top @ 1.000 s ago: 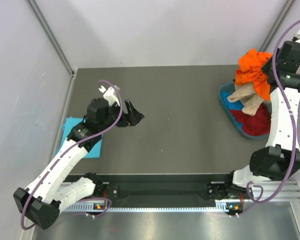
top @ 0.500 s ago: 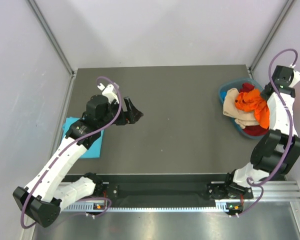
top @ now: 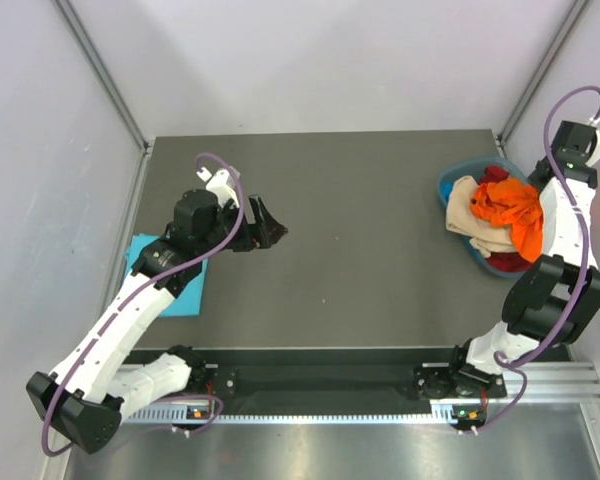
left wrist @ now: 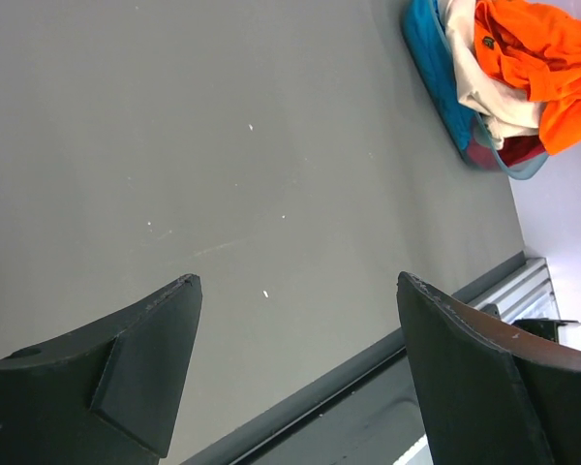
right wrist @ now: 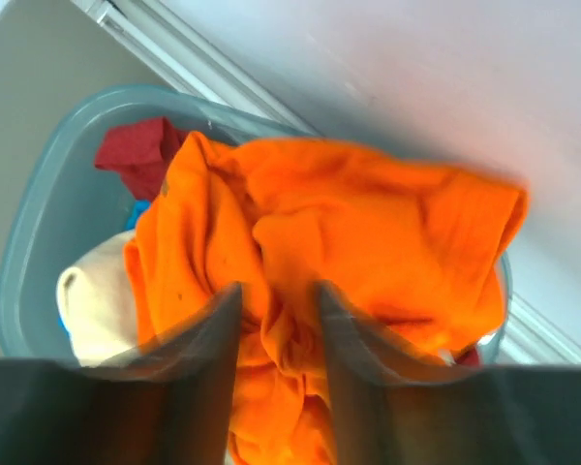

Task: Fold and stack the t-shirts
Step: Grab the tshirt from the pile

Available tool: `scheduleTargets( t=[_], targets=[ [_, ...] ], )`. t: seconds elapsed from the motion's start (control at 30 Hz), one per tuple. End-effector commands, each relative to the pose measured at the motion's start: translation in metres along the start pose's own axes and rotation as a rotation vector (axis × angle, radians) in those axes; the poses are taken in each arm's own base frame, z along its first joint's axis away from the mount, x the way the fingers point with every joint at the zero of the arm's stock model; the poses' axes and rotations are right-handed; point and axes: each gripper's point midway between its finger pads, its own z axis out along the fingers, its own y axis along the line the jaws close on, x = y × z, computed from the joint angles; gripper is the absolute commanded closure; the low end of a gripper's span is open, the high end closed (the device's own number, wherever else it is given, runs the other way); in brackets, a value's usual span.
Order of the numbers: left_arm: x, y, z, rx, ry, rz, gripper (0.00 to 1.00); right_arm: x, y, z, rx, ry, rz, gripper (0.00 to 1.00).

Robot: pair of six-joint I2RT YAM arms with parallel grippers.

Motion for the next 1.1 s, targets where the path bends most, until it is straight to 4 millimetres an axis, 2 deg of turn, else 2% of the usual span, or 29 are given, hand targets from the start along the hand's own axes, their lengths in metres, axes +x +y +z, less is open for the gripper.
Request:
scheduleTargets(
  t=[0.0, 0.03, 0.07, 0.23, 0.3, 0.33, 0.37, 0.43, 0.47, 0.5, 0.53, 0.6, 0.63, 0.77, 0.8, 0.83, 0.9, 0.93, 1.0, 1.03, 1.07],
  targets=[
    [-0.013, -0.014, -0.004, 0.048, -0.031, -0.015, 0.14, -0.041, 0.008, -0.026, -0.050, -0.107, 0.029, 0.78],
    [-0.013, -0.014, -0.003, 0.048, -0.031, -0.017, 0.14, -0.040, 0.010, -0.026, -0.058, -0.104, 0.027, 0.92],
    [-0.013, -0.014, -0.003, 0.048, -0.031, -0.020, 0.14, -0.040, 0.012, -0.027, -0.069, -0.107, 0.029, 1.00],
    [-0.013, -0.014, -0.003, 0.044, -0.035, -0.030, 0.14, -0.047, 0.017, -0.036, -0.103, -0.121, 0.054, 1.00],
    [-0.013, -0.014, -0.003, 0.044, -0.035, -0.036, 0.14, -0.048, 0.011, -0.041, -0.073, -0.114, 0.066, 1.00],
    [-0.011, -0.013, -0.002, 0.044, -0.030, -0.039, 0.14, -0.051, 0.008, -0.045, -0.056, -0.119, 0.074, 0.94],
    [-0.010, -0.012, -0.002, 0.042, -0.029, -0.044, 0.14, -0.046, -0.003, -0.044, 0.001, -0.100, 0.087, 0.70],
    [-0.008, -0.012, 0.000, 0.045, -0.023, -0.050, 0.14, -0.039, -0.015, -0.044, 0.050, -0.090, 0.093, 0.54],
    [-0.006, -0.011, 0.001, 0.044, -0.017, -0.054, 0.14, -0.038, -0.022, -0.047, 0.071, -0.101, 0.104, 0.48],
    [-0.006, -0.011, 0.001, 0.043, -0.017, -0.056, 0.14, -0.035, -0.029, -0.045, 0.086, -0.096, 0.111, 0.48],
    [-0.005, -0.011, 0.001, 0.045, -0.014, -0.056, 0.15, -0.022, -0.037, -0.041, 0.104, -0.076, 0.108, 0.47],
    [-0.003, -0.009, 0.002, 0.038, -0.008, -0.055, 0.15, -0.017, -0.044, -0.033, 0.111, -0.077, 0.119, 0.47],
    [-0.003, -0.008, 0.002, 0.035, -0.006, -0.053, 0.15, -0.005, -0.046, -0.025, 0.107, -0.052, 0.111, 0.48],
    [-0.003, -0.007, 0.003, 0.027, -0.005, -0.049, 0.15, 0.003, -0.034, -0.007, 0.048, 0.000, 0.091, 0.56],
    [-0.003, -0.007, 0.003, 0.026, -0.004, -0.048, 0.15, -0.010, -0.031, -0.011, 0.037, -0.020, 0.096, 0.63],
    [-0.002, -0.006, 0.004, 0.022, 0.002, -0.051, 0.15, -0.012, -0.028, -0.010, 0.023, -0.006, 0.092, 0.77],
    [-0.001, -0.006, 0.005, 0.019, 0.009, -0.055, 0.15, -0.026, -0.021, -0.015, -0.008, -0.020, 0.095, 0.91],
    [-0.001, -0.005, 0.005, 0.015, 0.014, -0.060, 0.15, -0.046, -0.015, -0.025, -0.037, -0.058, 0.105, 0.99],
    [0.000, -0.005, 0.007, 0.015, 0.018, -0.074, 0.15, -0.055, -0.004, -0.034, -0.089, -0.050, 0.105, 1.00],
    [-0.001, -0.006, 0.007, 0.019, 0.012, -0.076, 0.15, -0.072, 0.011, -0.051, -0.180, -0.078, 0.114, 1.00],
    [-0.002, -0.007, 0.007, 0.024, 0.002, -0.077, 0.15, -0.079, 0.025, -0.063, -0.245, -0.097, 0.110, 1.00]
  ],
)
